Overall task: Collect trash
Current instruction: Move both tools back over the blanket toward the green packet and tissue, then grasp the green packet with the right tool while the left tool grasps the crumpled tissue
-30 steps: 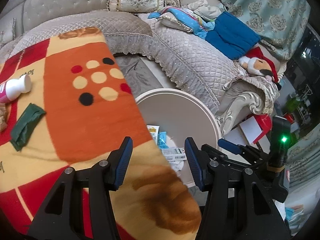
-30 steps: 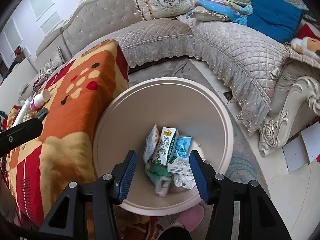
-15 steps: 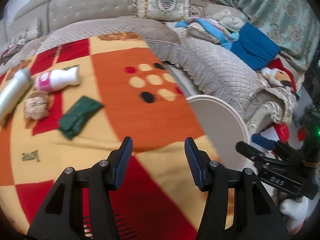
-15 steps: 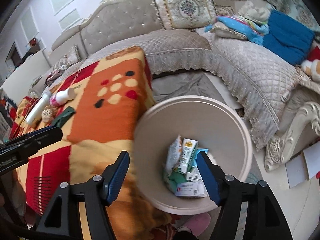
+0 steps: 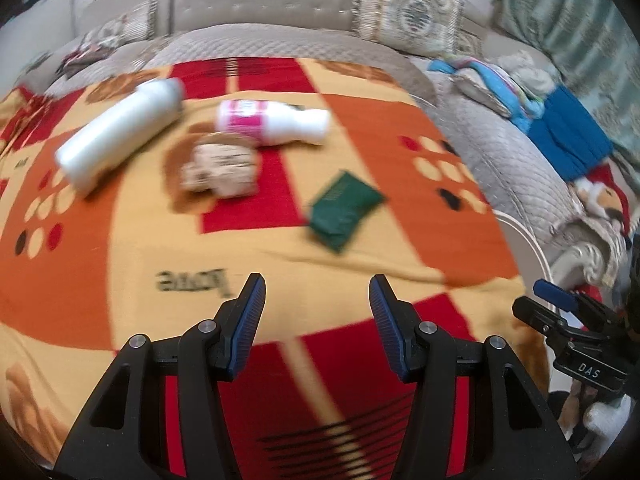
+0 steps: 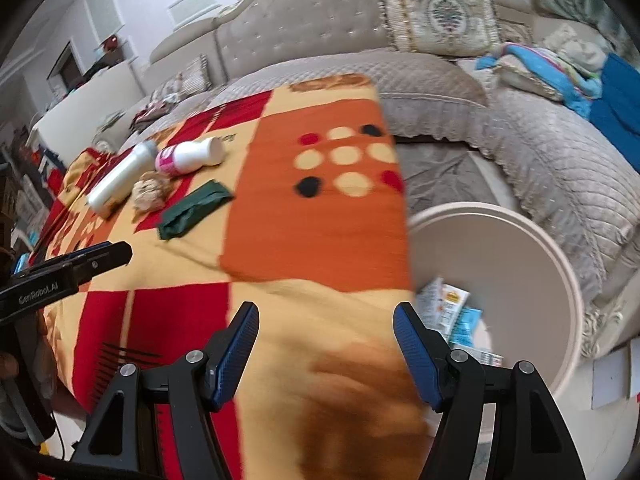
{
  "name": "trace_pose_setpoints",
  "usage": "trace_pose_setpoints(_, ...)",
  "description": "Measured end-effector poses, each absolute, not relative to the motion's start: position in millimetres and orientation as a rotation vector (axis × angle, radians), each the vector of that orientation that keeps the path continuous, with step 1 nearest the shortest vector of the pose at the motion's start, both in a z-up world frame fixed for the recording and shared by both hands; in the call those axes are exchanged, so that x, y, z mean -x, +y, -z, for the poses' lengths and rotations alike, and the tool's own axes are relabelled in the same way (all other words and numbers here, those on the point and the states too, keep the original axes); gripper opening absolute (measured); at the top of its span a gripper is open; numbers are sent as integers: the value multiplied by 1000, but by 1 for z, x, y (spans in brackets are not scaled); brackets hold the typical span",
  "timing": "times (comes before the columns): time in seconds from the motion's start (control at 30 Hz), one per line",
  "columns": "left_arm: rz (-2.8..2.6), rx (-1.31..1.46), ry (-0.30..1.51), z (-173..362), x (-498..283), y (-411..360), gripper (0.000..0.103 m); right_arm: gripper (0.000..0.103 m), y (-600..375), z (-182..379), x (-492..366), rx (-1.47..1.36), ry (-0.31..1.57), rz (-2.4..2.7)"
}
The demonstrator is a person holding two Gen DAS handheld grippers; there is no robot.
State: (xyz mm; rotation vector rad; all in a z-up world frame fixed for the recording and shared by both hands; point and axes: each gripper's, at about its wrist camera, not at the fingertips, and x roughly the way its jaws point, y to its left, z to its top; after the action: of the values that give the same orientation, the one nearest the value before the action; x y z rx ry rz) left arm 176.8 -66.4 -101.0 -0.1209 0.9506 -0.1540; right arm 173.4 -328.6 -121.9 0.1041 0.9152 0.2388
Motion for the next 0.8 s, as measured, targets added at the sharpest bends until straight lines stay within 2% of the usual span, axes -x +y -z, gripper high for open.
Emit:
trace_pose_setpoints(0.17,96,163,961,107,-180,-25,53,68,-289,125,-190,-89,937,-315)
trace_pose_setpoints(0.57,42,196,975,114,-179,22,53,68,-216,135,-244,-99,1012,-417)
trace_pose_setpoints(0.73,20,231,971,113,-179,43,53,80,-193,140,-276,-115,1069,-417)
trace_pose_setpoints(0.8,12,243,972,114,-178,50,53,80,-183,140,-287,-105,1080,-415)
